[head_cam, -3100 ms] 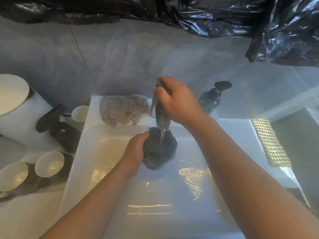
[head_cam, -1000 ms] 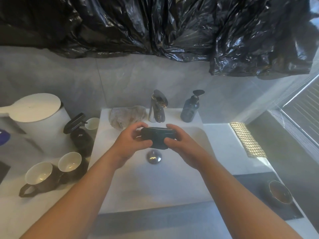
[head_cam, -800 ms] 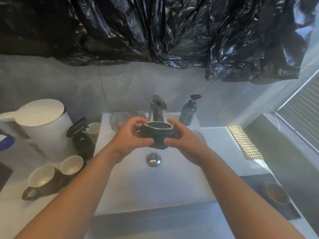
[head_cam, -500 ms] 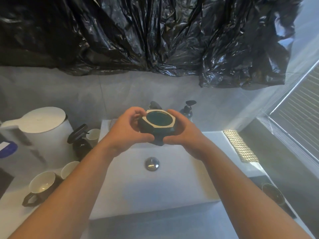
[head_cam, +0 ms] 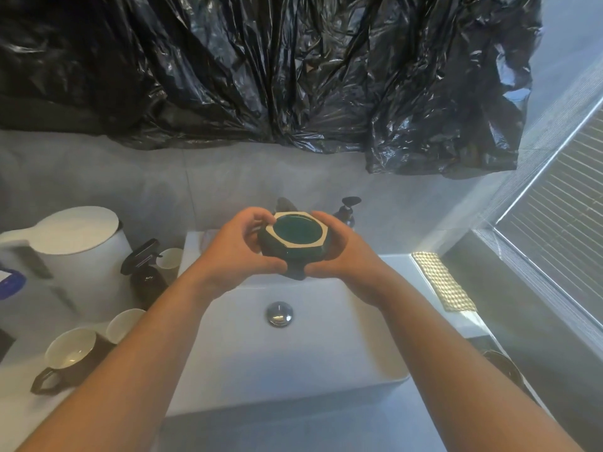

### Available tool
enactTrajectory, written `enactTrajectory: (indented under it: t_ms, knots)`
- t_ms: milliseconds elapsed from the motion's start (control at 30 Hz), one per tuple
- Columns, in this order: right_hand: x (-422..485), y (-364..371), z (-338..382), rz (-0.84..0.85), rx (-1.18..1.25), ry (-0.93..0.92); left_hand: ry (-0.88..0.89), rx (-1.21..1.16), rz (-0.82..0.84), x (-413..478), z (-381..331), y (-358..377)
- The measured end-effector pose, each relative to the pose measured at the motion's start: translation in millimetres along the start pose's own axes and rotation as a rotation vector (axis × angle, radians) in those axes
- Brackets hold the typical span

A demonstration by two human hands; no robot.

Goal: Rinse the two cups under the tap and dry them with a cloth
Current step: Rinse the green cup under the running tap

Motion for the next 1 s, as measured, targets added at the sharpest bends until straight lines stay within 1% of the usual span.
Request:
enactTrajectory:
  t_ms: [267,367,400,467,533,567,600,633,667,700,733,800,867,933,1000]
  knots:
    - [-3,-3,-7,0.023,0.035,0.027,-0.057,-0.007,-0.029,-2,11,4]
    - [-9,-1,-16,-0.006,-0.009,0.068,-0.113,0.02,-0.113,6,30,10]
    - [-12,1,-20,-0.027,-0.012,0.1,-0.144,0.017,-0.14,6,39,14]
    - [-18,4,-35,-0.026,-0.023,0.172,-0.245,-0.009,-0.124,4,58,27]
    - [-26,10,-56,0.011,-0.068,0.278,-0.338,0.028,-0.125,8,75,41]
    - [-31,12,-72,0.035,-0.09,0.355,-0.335,0.066,-0.087,7,82,46]
    - [-39,14,-85,0.045,-0.081,0.464,-0.342,0.084,-0.043,4,92,48]
    - [-45,17,-100,0.061,-0.041,0.556,-0.366,0.068,-0.054,5,106,44]
    - [-51,22,-111,0.073,0.018,0.622,-0.429,0.078,-0.065,6,118,43]
    - [-55,24,-122,0.095,0.052,0.648,-0.486,0.093,-0.048,6,129,44]
    - [-57,25,-128,0.116,0.07,0.651,-0.555,0.09,-0.095,8,136,45]
    - [-61,30,-141,0.135,0.074,0.627,-0.56,-0.002,-0.208,3,160,34]
    - [-59,39,-151,0.062,0.043,0.617,-0.557,-0.136,-0.305,-3,180,25]
    - [-56,53,-162,0.022,0.011,0.621,-0.555,-0.309,-0.303,-6,187,26]
    - [-45,65,-170,0.019,0.004,0.559,-0.549,-0.456,-0.29,-9,192,20]
Point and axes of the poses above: each hand's wrist, its own x-axis towards the middle knuckle, its own y-axis out of the palm, z = x × y, the point moved 5 cm from there along x, towards the middle knuckle, and after that the axes turned 14 degrees about -y, right-handed, at the moved point
